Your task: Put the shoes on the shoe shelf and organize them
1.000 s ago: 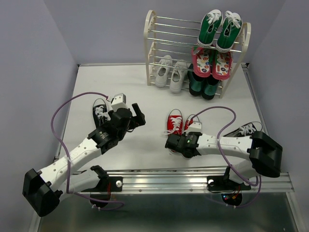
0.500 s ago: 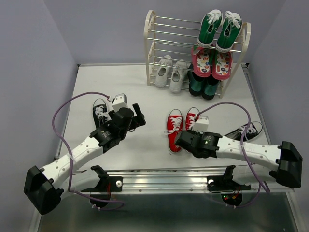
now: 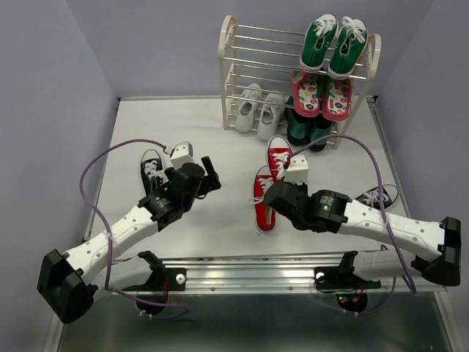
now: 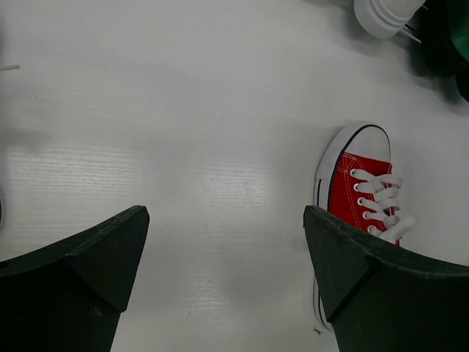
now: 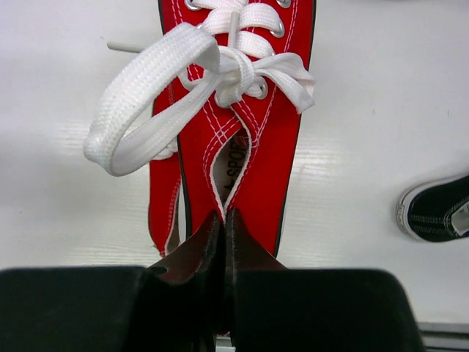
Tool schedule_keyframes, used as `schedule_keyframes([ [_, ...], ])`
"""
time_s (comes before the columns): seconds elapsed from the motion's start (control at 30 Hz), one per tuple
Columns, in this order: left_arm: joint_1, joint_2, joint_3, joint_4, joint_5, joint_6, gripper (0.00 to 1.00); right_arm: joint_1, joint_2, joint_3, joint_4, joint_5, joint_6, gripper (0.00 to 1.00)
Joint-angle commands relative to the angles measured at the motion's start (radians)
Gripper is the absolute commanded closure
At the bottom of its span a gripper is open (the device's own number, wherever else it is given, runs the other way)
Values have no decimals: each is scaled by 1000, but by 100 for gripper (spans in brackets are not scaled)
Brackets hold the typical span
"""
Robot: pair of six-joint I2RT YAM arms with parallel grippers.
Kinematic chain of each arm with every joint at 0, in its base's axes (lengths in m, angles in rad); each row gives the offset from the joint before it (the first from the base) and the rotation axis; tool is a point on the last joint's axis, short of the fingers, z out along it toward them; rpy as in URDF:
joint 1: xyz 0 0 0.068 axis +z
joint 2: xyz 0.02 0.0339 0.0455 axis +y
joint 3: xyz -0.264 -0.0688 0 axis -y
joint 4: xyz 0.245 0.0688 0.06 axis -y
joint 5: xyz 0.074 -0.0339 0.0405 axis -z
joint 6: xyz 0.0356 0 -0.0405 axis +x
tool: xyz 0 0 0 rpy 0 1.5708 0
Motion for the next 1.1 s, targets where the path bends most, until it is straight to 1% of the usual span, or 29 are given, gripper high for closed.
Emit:
schedule_keyframes([
  [0.0,-2,-8,33,25,-49,10,1,10,-27,97,171,88,-175,99],
  [0.1,-2,-5,33,25,-63,20,1,10,36,188,201,152,-207,99],
  [0.13,-2,-5,33,26,-66,23,1,10,90,218,200,184,-213,99],
  [0.17,-2,-5,36,25,-69,25,1,-7,117,276,200,194,-222,99],
  [0.2,-2,-5,36,25,-71,26,1,-51,145,305,200,192,-233,99],
  [0.27,1,-8,36,29,-74,28,1,-106,209,353,230,136,-256,99],
  [0.3,1,-8,36,32,-75,28,1,-143,225,367,302,116,-305,99],
  [0.4,5,-9,32,48,-68,36,1,-198,288,399,375,80,-356,99],
  [0.43,7,-6,32,51,-65,36,1,-233,308,438,399,70,-363,99],
  [0.5,10,-3,35,57,-59,40,1,-266,367,500,434,71,-397,99],
  [0.53,12,-1,35,59,-59,40,1,-296,410,526,438,63,-412,99],
  [0.57,12,0,35,62,-59,42,1,-312,411,549,448,57,-412,99],
  [0.67,16,3,33,66,-54,48,1,-347,492,641,480,23,-484,99],
  [0.77,18,5,30,71,-49,51,1,-384,570,735,485,14,-515,99],
  [1.07,24,28,38,74,-39,66,1,-467,733,922,487,-3,-520,99],
])
